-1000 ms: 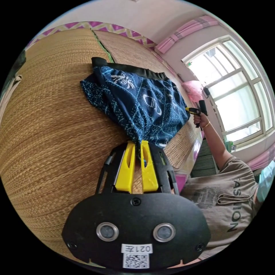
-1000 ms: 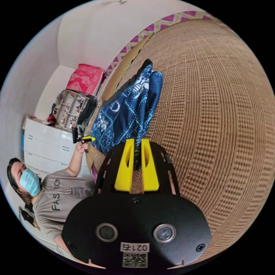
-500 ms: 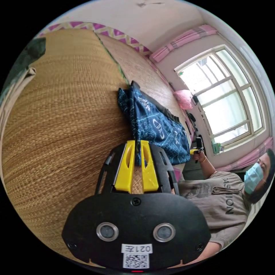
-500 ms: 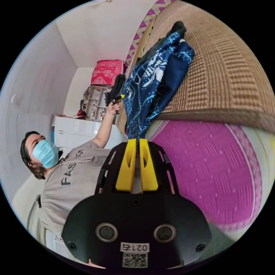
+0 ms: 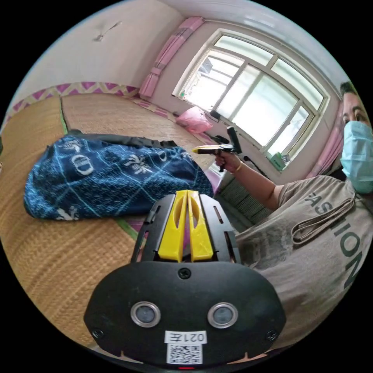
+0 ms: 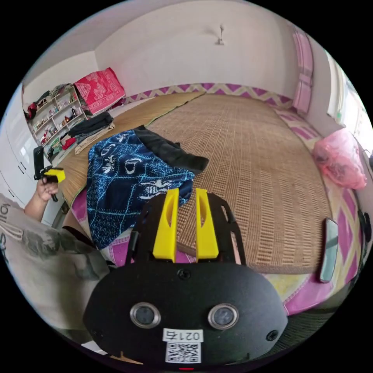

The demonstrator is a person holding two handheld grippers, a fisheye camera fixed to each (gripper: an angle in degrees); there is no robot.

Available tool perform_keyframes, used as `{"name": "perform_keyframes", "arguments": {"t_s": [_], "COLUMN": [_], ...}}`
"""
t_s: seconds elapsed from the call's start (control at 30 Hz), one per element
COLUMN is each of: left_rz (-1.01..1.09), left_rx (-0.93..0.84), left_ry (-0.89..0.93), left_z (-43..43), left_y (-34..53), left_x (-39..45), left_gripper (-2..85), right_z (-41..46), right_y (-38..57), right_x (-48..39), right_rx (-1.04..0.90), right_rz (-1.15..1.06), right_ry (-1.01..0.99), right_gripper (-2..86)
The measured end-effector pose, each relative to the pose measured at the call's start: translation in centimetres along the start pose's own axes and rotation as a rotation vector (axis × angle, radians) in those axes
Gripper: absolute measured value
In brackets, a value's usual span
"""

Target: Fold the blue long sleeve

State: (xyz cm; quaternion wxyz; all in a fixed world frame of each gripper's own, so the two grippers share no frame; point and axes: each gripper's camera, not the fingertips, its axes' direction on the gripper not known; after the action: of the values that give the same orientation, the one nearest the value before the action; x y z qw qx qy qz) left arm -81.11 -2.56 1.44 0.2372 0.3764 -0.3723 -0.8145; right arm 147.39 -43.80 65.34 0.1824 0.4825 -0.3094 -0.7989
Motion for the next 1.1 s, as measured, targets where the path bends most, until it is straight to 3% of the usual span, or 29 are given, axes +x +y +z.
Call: {"name": "perform_keyframes", "arguments": {"t_s": [0.13,0.27,0.4,0.57,0.87,1.1], "left_rz": [-0.196,-0.392,-0.553,-0.716,-0.730,-0.733], "left_rx": [0.015,0.085,0.091,0.090,0.141,0.131], "left_ry": [0.152,0.277,0.367,0.485,0.542,0.550], "left_z": [3.0,4.5,6.6,9.8,11.1,12.4], "left_y": [2.4,5.1,6.8,9.1,9.1,8.7], "left_x": [-1.1,-4.3,-6.5,-8.4,-9.4,-9.6], "left_gripper": [-0.7,0.5,7.1,9.9,9.9,7.3], "right_z": [6.3,10.5,13.8,18.4,22.4,23.9], "right_y": [-3.7,-6.1,-6.1,-4.5,0.7,1.0], "right_x": [3.8,8.5,12.2,18.6,26.4,25.5], "right_rx": [-0.113,-0.192,-0.246,-0.299,-0.233,-0.278], "right_rz": [0.072,0.169,0.239,0.352,0.460,0.437], "right_ry": [-0.144,-0.242,-0.317,-0.594,-0.889,-0.840], "right_gripper": [5.4,9.3,10.7,9.9,9.0,8.1]}}
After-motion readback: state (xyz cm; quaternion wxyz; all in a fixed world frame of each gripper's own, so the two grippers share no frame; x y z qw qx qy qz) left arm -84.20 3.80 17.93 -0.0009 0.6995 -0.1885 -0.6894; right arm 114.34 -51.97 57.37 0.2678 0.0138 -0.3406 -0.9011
